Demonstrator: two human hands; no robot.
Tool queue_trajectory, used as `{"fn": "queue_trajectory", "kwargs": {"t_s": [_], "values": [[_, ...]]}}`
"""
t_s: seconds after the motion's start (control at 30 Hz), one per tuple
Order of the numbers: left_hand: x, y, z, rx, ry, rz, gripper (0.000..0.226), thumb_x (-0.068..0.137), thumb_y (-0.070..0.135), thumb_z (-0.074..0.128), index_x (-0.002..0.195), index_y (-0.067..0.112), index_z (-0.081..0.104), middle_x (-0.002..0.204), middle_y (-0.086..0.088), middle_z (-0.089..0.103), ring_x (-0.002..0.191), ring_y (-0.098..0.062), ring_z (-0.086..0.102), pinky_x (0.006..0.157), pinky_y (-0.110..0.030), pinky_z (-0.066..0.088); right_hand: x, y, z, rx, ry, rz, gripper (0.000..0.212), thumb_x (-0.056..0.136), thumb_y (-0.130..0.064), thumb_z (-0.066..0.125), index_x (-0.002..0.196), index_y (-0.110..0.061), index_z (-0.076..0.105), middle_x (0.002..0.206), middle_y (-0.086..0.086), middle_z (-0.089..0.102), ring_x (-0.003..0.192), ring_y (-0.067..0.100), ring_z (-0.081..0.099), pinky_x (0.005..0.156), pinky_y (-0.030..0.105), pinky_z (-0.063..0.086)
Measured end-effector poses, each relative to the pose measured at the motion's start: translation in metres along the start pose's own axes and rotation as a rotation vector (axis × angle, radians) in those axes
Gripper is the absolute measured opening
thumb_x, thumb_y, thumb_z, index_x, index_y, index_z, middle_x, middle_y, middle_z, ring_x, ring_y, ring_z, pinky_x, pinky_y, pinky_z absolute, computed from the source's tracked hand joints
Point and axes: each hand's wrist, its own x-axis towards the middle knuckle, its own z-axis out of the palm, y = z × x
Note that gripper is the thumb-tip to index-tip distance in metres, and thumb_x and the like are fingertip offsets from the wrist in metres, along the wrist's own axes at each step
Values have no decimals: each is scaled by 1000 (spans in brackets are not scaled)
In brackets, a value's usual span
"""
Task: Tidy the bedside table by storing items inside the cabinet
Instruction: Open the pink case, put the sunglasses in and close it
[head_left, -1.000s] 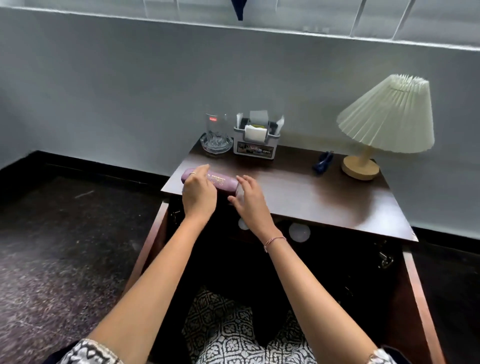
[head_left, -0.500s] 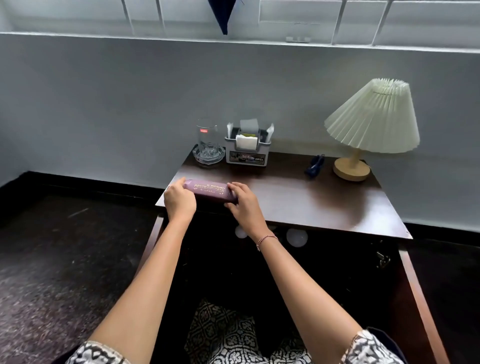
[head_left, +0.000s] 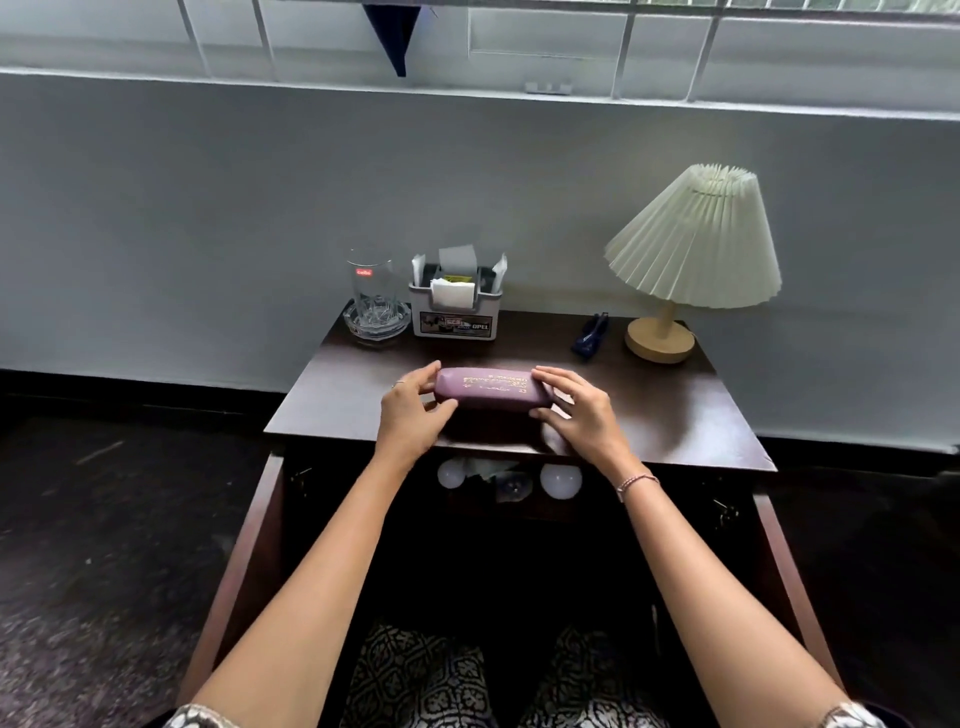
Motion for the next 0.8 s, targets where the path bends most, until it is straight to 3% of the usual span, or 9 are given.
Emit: {"fn": "queue_trajectory", "kwargs": {"t_s": [0.17,0.37,0.47,0.57,0.7,0.8], "values": [[9,3,20,-69,-145,3,67,73,8,78,134,13,50,120,-5,64,92,-9,62,90,-16,46,-4,16,-28,-32,-15,34,50,72,5,74,120,2,60,122,14,59,111,14,56,93,6,43],[25,-2,30,-75,-207,19,62,66,8,83,124,9,60,110,-11,68,87,-14,64,85,-17,48,1,24,-36,-126,3,8,49,71,-4,78,118,-3,63,121,10,62,115,18,58,103,24,43],[29,-6,30,-70,-190,65,55,61,14,86,113,13,67,103,-2,69,85,-7,63,80,-7,46,2,28,-35,-176,31,-2,49,71,-11,80,117,-6,64,119,8,64,112,15,59,102,22,42],[29,-11,33,-168,-208,48,49,59,13,87,103,23,68,100,0,70,85,1,65,77,-7,49,1,30,-34,-215,33,-26,47,72,-18,80,115,-8,65,116,7,65,109,14,60,99,20,42],[31,-14,34,-260,-239,-6,48,59,8,86,99,26,67,94,-7,71,87,-14,68,87,-24,53,1,25,-31,-272,30,-73,43,73,-24,79,112,-8,66,111,5,66,105,15,61,98,23,44],[33,-16,33,-272,-239,-15,48,59,5,85,99,23,67,93,-7,71,88,-16,68,82,-16,54,1,24,-30,-314,27,-81,44,74,-27,78,112,-8,65,111,5,65,106,16,61,98,26,45]]}}
